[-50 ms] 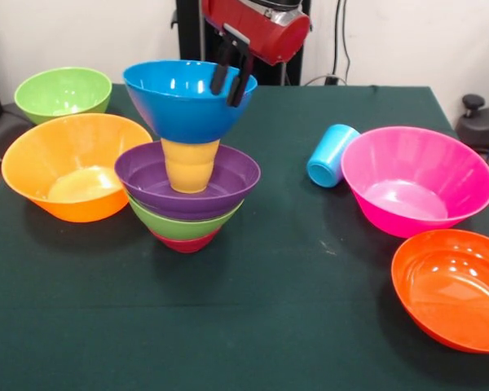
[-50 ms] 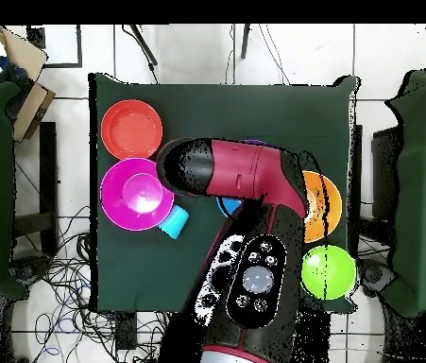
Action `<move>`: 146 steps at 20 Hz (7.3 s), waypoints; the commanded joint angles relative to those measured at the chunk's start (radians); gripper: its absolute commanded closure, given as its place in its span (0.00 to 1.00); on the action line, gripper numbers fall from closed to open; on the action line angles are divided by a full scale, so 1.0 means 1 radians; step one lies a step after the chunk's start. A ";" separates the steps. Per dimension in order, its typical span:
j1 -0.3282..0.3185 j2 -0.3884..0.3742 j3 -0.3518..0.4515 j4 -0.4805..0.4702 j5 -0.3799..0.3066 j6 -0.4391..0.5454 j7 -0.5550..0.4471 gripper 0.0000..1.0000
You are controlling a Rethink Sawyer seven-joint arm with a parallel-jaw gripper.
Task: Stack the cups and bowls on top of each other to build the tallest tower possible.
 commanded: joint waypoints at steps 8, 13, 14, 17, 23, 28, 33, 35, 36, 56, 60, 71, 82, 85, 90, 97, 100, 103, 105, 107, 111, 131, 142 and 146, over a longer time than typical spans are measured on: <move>-0.045 0.003 0.126 0.057 -0.027 0.028 -0.057 0.00; -0.050 0.003 0.130 0.054 -0.030 0.029 -0.058 0.00; -0.052 0.004 0.132 0.050 -0.029 0.031 -0.060 0.00; -0.056 0.003 0.134 0.046 -0.028 0.039 -0.065 0.00; -0.051 0.000 0.135 0.052 -0.030 0.035 -0.057 0.00; -0.050 0.002 0.133 0.054 -0.031 0.023 -0.051 0.00; -0.044 0.012 0.127 0.052 -0.042 -0.018 -0.038 0.00; -0.041 0.012 0.122 0.053 -0.047 -0.039 -0.031 0.00; -0.039 0.012 0.118 0.053 -0.052 -0.059 -0.024 0.00; -0.072 0.037 0.117 -0.039 -0.011 -0.104 0.004 0.00; -0.065 0.053 0.119 -0.028 -0.005 -0.139 0.033 0.00; -0.003 0.069 0.050 0.031 0.095 -0.199 0.237 0.00; 0.030 0.066 -0.028 0.046 0.191 -0.242 0.303 0.00; 0.047 0.078 -0.044 0.076 0.204 -0.292 0.319 0.00; 0.051 0.093 -0.040 0.140 0.205 -0.427 0.317 0.00; 0.067 0.092 -0.030 0.226 0.229 -0.594 0.343 0.00; 0.058 0.081 -0.003 0.258 0.236 -0.616 0.329 0.00; 0.095 0.067 -0.040 0.255 0.253 -0.522 0.309 0.00; 0.112 0.053 -0.060 0.255 0.259 -0.470 0.296 0.00; 0.111 0.044 -0.056 0.263 0.267 -0.458 0.286 0.00; 0.120 0.050 -0.063 0.264 0.285 -0.466 0.289 0.00; 0.085 0.037 0.015 0.446 0.268 -0.677 0.255 0.00; 0.111 0.025 0.022 0.484 0.291 -0.658 0.263 0.00; 0.128 0.060 -0.011 0.478 0.278 -0.738 0.265 0.00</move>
